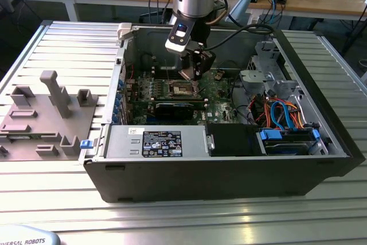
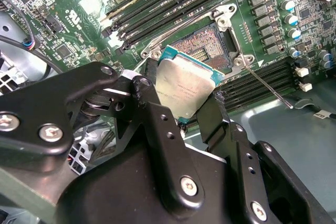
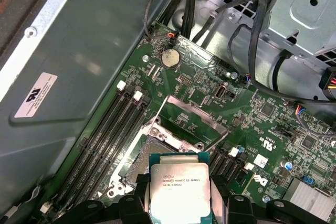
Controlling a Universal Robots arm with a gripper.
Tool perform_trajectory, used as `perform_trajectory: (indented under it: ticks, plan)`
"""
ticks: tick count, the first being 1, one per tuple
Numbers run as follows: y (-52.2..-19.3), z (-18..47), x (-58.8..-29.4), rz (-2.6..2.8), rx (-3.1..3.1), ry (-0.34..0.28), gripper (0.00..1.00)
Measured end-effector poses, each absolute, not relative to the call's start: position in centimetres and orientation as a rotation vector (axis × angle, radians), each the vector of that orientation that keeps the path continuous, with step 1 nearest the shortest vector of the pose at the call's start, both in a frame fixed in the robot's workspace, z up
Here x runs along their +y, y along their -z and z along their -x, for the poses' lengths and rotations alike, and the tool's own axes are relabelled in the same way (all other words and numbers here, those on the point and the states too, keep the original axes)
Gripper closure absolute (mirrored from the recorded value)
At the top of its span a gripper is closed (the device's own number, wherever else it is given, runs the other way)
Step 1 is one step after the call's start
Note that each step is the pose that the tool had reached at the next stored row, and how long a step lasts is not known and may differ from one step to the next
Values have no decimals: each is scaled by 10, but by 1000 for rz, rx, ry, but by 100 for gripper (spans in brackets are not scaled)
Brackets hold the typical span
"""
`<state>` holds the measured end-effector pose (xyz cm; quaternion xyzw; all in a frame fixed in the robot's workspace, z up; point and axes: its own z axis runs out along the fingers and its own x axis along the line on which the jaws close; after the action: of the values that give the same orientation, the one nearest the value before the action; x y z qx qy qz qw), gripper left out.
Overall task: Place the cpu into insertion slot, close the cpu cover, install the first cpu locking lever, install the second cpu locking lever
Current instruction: 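Place the cpu into insertion slot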
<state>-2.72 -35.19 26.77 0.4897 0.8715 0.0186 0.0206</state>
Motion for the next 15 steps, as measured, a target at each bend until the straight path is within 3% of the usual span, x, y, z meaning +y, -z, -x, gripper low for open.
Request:
perform_trajectory:
  ticks: [15]
  plan:
    - [-268, 27, -352, -1530, 2696, -57, 45]
